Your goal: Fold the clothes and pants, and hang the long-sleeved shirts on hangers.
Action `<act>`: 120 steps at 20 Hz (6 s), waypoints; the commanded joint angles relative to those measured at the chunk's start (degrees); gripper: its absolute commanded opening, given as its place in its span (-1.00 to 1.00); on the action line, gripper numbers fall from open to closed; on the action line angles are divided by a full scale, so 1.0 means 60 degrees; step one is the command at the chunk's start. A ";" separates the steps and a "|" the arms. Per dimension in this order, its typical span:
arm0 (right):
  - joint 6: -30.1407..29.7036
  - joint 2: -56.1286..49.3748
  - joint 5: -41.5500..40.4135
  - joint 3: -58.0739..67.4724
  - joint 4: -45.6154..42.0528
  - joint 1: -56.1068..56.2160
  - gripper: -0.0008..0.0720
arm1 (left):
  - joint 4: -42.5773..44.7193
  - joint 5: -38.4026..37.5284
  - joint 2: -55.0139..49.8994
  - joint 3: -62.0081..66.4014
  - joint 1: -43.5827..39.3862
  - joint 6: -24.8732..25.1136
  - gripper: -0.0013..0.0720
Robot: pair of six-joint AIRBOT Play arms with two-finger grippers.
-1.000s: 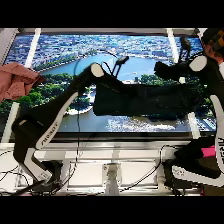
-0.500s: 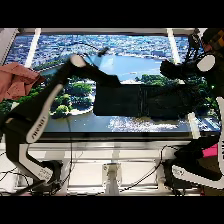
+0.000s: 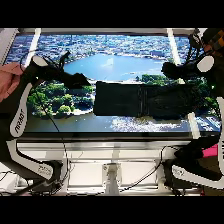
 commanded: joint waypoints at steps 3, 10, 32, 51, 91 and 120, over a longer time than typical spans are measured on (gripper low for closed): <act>0.0011 0.0007 -0.0317 0.0011 -0.0073 -0.0004 -0.89 | 0.0007 0.2397 -0.0007 -0.1366 -0.0907 0.0543 0.94; 0.0011 0.0007 -0.0259 0.0011 -0.0055 0.0000 -0.89 | 0.0215 0.2903 -0.0616 -0.1366 -0.1851 0.0780 0.94; 0.0517 -0.1490 -0.0404 -0.1264 0.0379 0.2000 -0.89 | -0.2226 0.1228 0.2091 -0.1359 -0.0907 0.0962 -0.89; 0.2095 -0.5781 -0.3377 0.2517 0.1880 0.7140 -0.89 | -0.2222 0.0601 0.4856 -0.1362 0.0976 -0.0127 -0.89; 0.0066 -0.2510 0.1774 0.2514 -0.1599 0.0790 -0.89 | -0.2153 0.9755 0.2524 -0.1257 -0.5905 0.0994 -0.36; -0.0437 -0.2503 0.1625 0.2514 -0.1377 0.0947 0.39 | -0.1209 0.4200 0.0000 -0.0605 -0.7093 0.0565 -0.88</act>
